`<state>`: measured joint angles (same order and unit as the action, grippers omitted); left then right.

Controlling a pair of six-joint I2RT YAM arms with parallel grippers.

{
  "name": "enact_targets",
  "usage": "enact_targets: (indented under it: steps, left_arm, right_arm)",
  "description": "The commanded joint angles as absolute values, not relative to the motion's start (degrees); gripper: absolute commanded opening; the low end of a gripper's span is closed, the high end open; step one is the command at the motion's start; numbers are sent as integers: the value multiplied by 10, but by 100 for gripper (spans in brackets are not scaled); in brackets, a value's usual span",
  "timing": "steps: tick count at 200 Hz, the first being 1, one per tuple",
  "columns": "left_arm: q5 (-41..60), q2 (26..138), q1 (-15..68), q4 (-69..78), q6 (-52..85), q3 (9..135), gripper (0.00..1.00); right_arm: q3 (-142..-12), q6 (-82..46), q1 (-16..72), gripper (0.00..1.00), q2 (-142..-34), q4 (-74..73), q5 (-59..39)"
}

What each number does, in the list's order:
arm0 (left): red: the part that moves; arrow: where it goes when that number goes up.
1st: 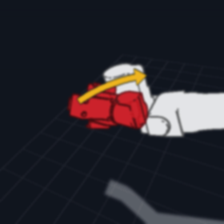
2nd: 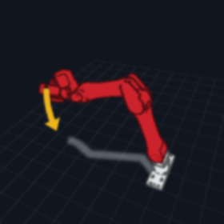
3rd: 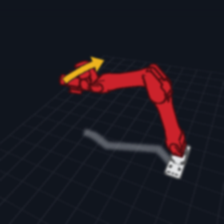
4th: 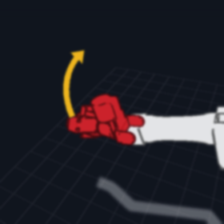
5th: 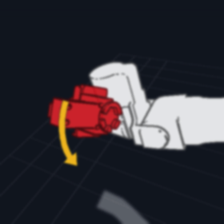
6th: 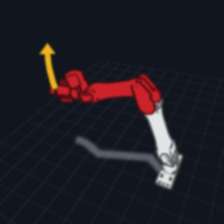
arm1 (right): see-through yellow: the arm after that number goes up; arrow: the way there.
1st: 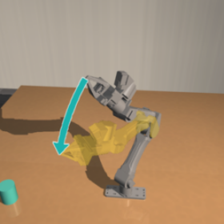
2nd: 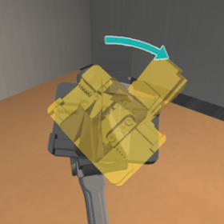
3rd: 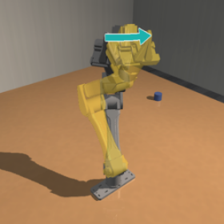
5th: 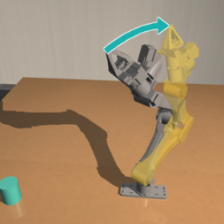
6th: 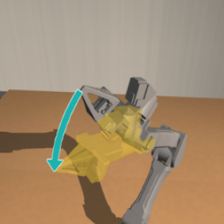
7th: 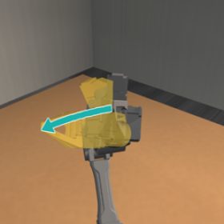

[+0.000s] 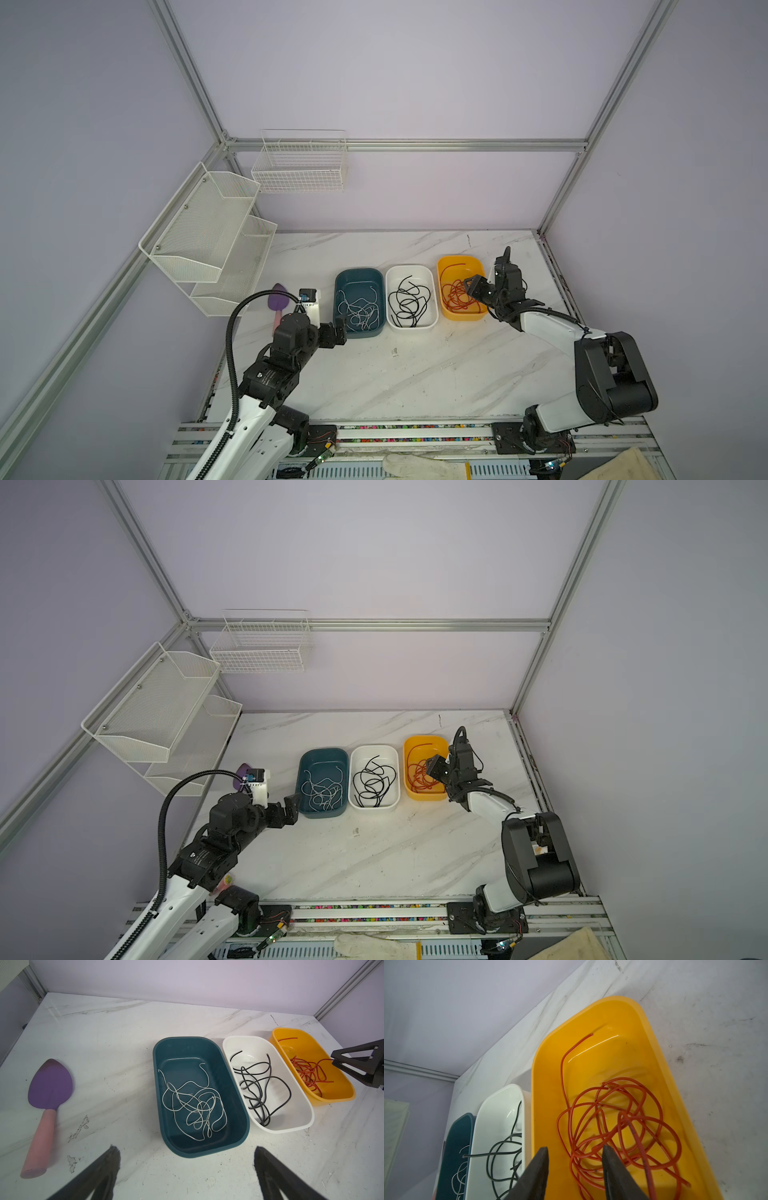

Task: Untangle the cables
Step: 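Lower the red wire into the yellow bin with the right gripper, then open the right gripper to release the red wire into the yellow bin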

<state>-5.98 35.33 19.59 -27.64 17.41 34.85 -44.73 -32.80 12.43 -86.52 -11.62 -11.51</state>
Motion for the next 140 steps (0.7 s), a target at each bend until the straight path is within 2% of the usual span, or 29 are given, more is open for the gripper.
enact_targets:
  steps: [1, 49, 80, 140]
  left_arm:
    - [-53, 352, 199, -253, 176, 325, 100]
    - [-53, 354, 198, -253, 175, 325, 100]
    - [-54, 352, 199, -254, 175, 325, 100]
    - [-52, 352, 199, -252, 176, 325, 100]
  right_arm:
    - [-454, -310, 122, 45, -896, -138, -98]
    - [-485, -314, 122, 44, -974, -158, -95]
    - [-503, -325, 122, 33, -1018, -176, -111]
    - [-553, -333, 122, 33, -1058, -166, -114]
